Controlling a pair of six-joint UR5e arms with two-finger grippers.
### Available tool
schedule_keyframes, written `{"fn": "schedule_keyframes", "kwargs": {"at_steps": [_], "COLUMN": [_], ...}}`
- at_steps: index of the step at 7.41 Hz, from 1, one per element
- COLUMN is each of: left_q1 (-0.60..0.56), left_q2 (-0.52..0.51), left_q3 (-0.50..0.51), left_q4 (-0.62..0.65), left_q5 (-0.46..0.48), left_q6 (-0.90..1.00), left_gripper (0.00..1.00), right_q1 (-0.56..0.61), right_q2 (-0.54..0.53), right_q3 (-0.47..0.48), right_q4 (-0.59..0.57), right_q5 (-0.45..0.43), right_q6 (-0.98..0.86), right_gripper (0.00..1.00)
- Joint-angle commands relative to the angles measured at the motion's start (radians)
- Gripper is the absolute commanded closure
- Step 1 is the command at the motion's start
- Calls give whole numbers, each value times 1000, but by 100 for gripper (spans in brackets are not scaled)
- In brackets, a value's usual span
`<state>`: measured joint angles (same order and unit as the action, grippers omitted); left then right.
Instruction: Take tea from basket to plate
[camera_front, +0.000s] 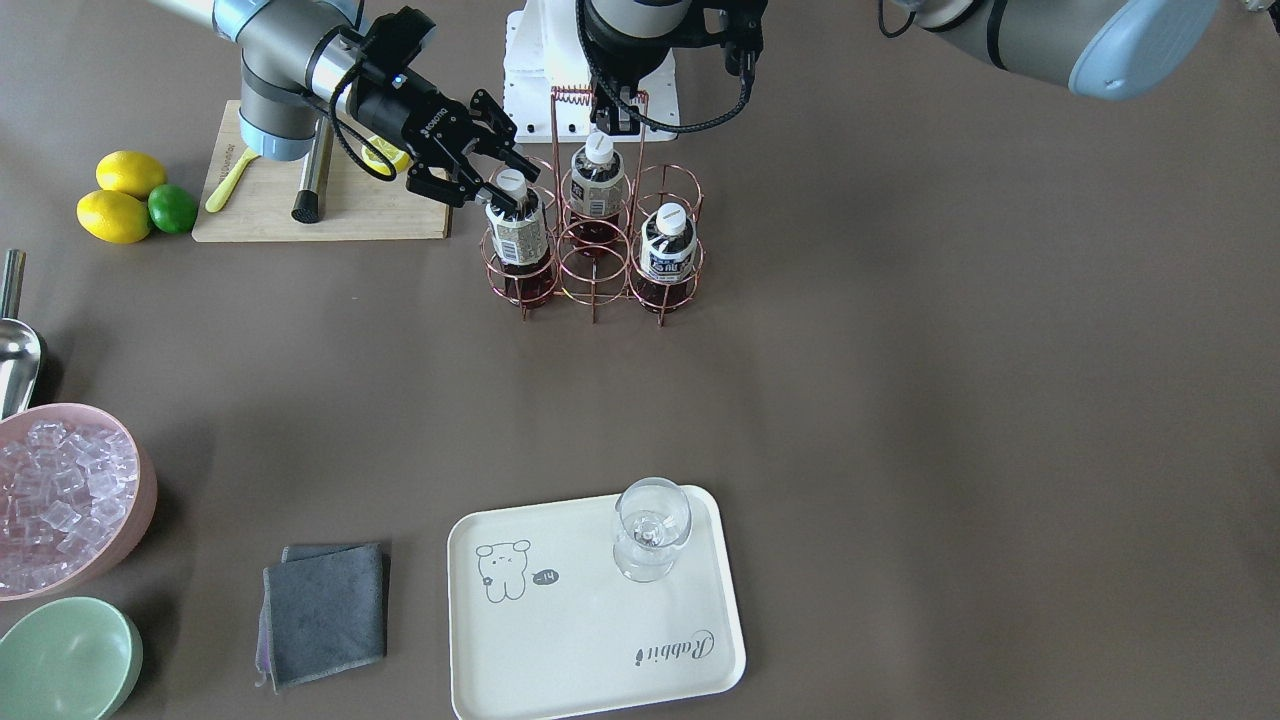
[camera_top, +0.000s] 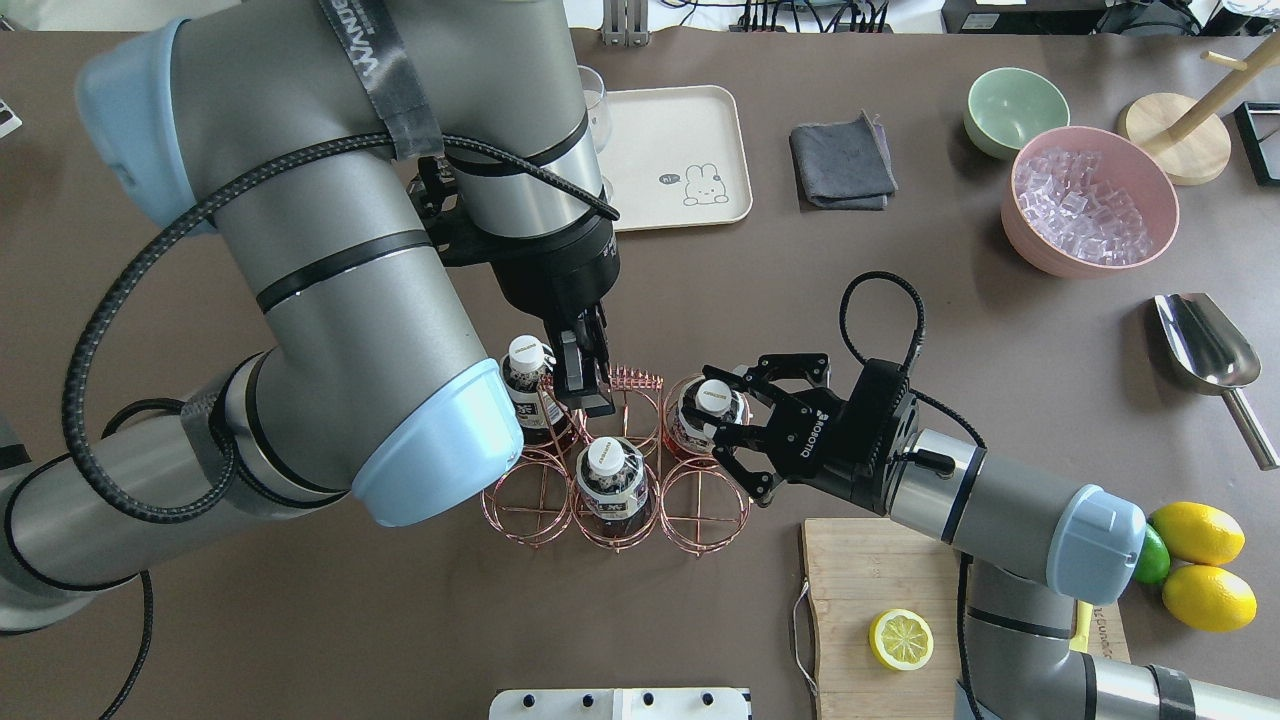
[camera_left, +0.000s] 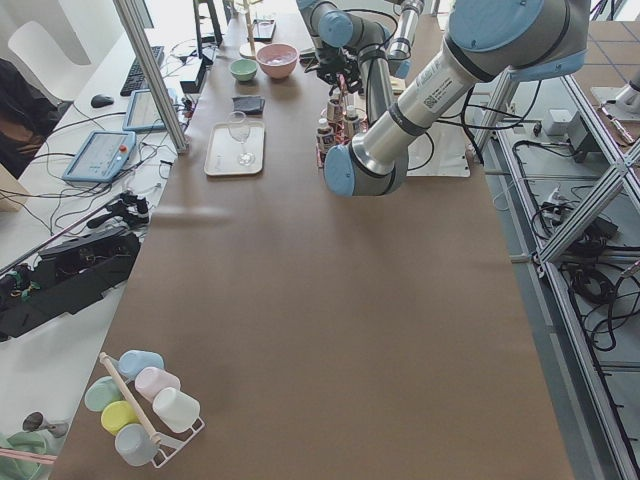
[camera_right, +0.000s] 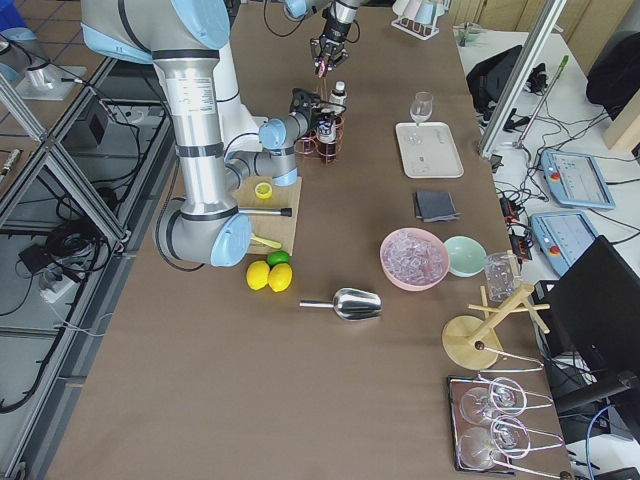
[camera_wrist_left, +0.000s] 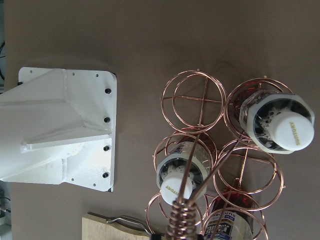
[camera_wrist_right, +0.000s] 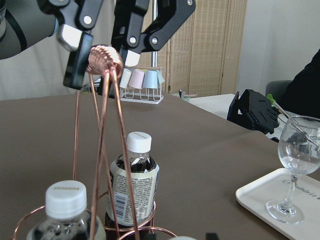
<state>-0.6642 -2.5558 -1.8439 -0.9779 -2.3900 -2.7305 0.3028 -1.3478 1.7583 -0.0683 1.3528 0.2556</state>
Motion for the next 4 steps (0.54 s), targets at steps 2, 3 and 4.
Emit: {"fn": "schedule_keyframes", "kwargs": {"at_steps": [2,3,4], "left_q1": [-2,-2,-2], "left_q2": [2,2,2], "left_q3": [-3,-1,-1], "left_q4": [1,1,1], "left_q5": [0,0,0], "left_q6": [0,0,0], "left_gripper": [100,100,100], "right_q1": [18,27,35], "right_q2": [-14,-14,-13], "right_q3": [6,10,15], "right_q4": [-7,-7,-8], "right_q5": [0,3,5], "right_q6": [-4,-4,-2], "right_gripper": [100,100,100]}}
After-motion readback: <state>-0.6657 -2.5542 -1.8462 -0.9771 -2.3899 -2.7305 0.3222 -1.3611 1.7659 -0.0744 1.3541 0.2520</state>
